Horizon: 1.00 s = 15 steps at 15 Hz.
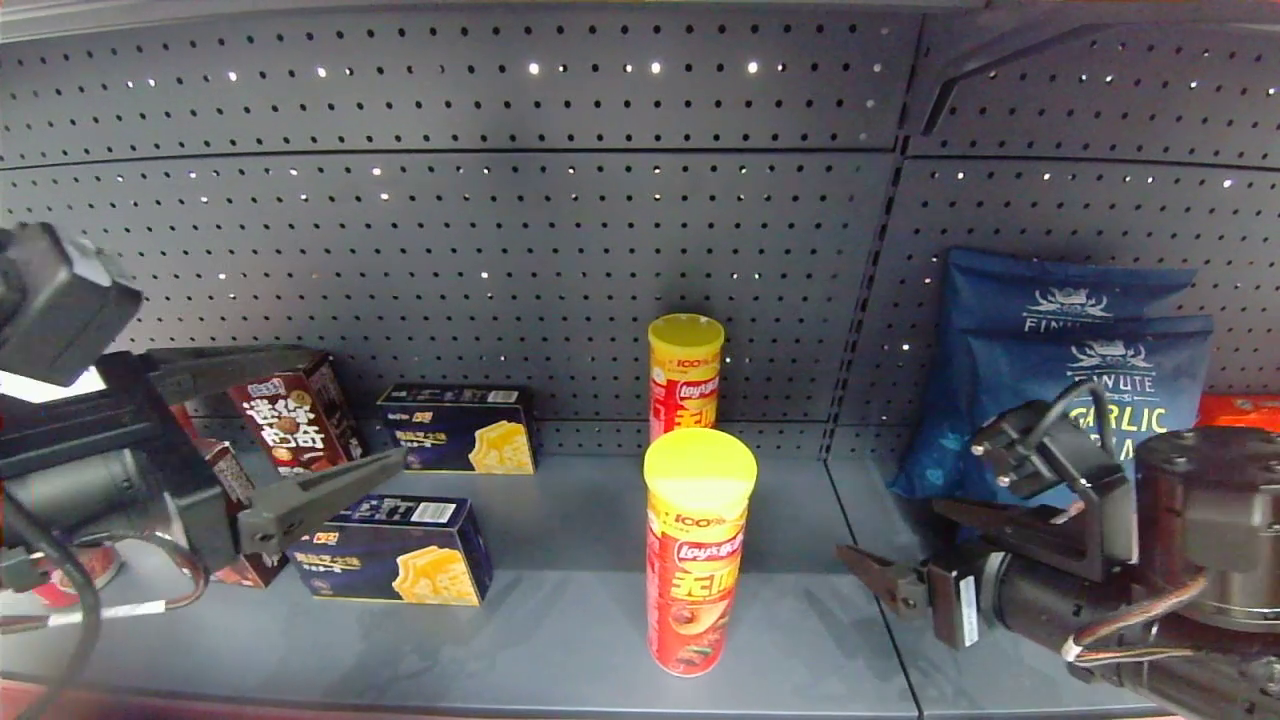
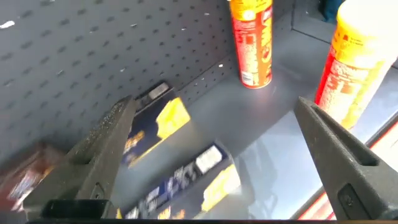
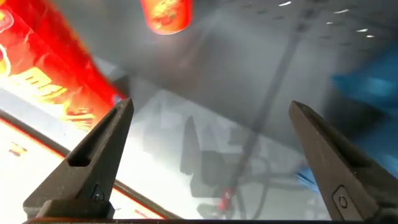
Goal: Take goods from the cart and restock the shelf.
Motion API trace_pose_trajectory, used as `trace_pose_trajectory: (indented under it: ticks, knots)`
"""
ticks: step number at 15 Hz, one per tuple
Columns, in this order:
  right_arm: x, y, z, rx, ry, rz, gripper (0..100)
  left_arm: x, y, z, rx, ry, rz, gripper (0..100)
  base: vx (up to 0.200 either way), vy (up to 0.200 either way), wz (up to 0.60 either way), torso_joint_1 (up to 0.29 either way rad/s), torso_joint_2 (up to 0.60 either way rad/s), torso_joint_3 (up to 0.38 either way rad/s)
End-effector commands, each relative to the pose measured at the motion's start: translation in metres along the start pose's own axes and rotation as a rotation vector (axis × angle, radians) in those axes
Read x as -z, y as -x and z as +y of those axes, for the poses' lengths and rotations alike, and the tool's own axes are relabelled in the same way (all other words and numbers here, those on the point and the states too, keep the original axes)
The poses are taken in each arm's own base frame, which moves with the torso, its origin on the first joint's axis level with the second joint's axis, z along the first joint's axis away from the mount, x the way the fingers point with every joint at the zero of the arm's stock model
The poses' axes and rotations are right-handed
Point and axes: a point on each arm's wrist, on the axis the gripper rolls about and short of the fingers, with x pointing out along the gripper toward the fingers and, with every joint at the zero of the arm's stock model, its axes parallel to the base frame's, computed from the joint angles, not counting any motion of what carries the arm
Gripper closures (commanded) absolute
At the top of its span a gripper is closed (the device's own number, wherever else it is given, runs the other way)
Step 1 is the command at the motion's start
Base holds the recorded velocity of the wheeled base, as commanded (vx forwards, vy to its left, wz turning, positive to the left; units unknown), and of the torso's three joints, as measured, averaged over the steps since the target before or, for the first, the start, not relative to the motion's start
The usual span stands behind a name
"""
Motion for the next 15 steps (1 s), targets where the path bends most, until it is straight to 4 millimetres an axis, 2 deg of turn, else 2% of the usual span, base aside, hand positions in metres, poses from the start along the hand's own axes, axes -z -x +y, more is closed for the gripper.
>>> trace_pose_trajectory:
  ticks: [1,4,6,8,11,12,14,15]
  knots:
    - [0.001,0.044,-0.026,0.092,-0.045,-0.093,0,0.009,0.049,-0.016,-0.11,0.024,-0.057,0,0.0,0.0,0.0,0.0,0.0,0.0]
    - [0.017,0.076,-0.057,0.257,-0.076,-0.129,0,0.032,0.087,-0.041,-0.234,0.017,-0.082,0,0.0,0.0,0.0,0.0,0.0,0.0]
    - [0.027,0.092,-0.067,0.344,-0.073,-0.152,0,0.048,0.102,-0.055,-0.288,0.009,-0.093,0,0.0,0.0,0.0,0.0,0.0,0.0]
    - [0.041,0.12,-0.082,0.531,-0.07,-0.208,0,0.066,0.126,-0.071,-0.411,0.01,-0.081,0,0.0,0.0,0.0,0.0,0.0,0.0]
    - [0.077,0.143,-0.078,0.627,-0.092,-0.214,0,0.089,0.155,-0.094,-0.482,0.0,-0.029,0,0.0,0.0,0.0,0.0,0.0,0.0]
    - [0.095,0.151,-0.073,0.636,-0.091,-0.213,0,0.101,0.166,-0.105,-0.508,-0.008,-0.013,0,0.0,0.0,0.0,0.0,0.0,0.0]
    - [0.112,0.164,-0.066,0.644,-0.07,-0.248,0,0.119,0.174,-0.118,-0.512,-0.003,0.015,0,0.0,0.0,0.0,0.0,0.0,0.0]
    - [0.125,0.176,-0.06,0.63,-0.059,-0.297,0,0.125,0.174,-0.122,-0.508,0.01,0.019,0,0.0,0.0,0.0,0.0,0.0,0.0]
